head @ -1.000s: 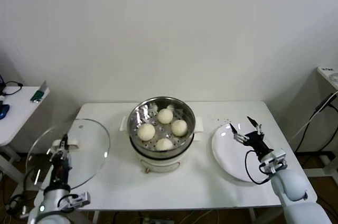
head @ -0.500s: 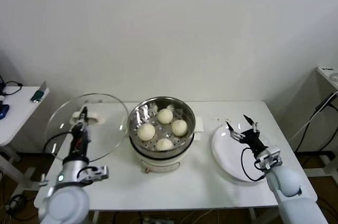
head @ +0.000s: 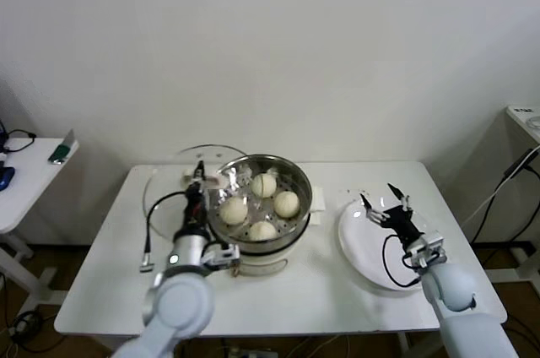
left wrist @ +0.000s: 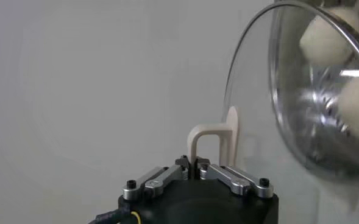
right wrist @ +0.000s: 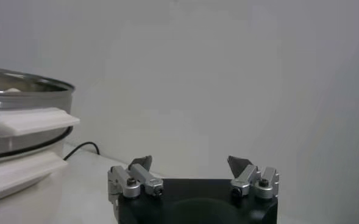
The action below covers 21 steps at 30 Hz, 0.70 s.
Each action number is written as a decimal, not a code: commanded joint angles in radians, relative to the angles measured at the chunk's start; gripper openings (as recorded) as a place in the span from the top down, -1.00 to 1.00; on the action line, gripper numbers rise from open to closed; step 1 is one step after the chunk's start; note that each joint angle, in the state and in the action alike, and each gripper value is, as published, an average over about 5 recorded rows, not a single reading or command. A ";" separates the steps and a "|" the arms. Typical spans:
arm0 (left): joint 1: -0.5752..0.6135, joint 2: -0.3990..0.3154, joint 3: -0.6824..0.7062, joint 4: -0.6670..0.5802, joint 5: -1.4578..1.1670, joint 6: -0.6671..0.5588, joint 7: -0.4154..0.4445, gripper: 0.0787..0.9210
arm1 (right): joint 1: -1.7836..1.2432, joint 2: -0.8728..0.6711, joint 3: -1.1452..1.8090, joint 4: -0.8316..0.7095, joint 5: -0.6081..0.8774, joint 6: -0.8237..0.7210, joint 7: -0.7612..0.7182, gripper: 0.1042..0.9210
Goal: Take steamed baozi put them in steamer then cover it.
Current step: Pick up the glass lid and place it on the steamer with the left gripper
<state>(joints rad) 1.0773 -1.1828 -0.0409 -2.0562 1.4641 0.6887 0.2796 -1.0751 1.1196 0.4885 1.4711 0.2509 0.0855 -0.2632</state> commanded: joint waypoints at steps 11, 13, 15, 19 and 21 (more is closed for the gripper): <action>-0.109 -0.337 0.175 0.213 0.178 0.080 0.020 0.85 | -0.013 0.003 0.031 -0.021 -0.009 0.017 0.000 -0.76; -0.115 -0.340 0.179 0.234 0.168 0.089 0.009 0.85 | -0.014 0.002 0.034 -0.021 -0.009 0.017 0.000 -0.76; -0.121 -0.340 0.180 0.252 0.160 0.092 -0.005 0.85 | -0.016 0.002 0.037 -0.022 -0.010 0.018 -0.001 -0.76; -0.130 -0.338 0.176 0.285 0.155 0.091 -0.026 0.85 | -0.018 0.002 0.042 -0.024 -0.011 0.020 -0.001 -0.76; -0.134 -0.337 0.173 0.299 0.158 0.089 -0.028 0.85 | -0.019 0.003 0.044 -0.025 -0.012 0.022 -0.002 -0.76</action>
<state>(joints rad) 0.9669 -1.4662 0.1117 -1.8514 1.6045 0.7370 0.2802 -1.0926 1.1214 0.5264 1.4490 0.2409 0.1051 -0.2636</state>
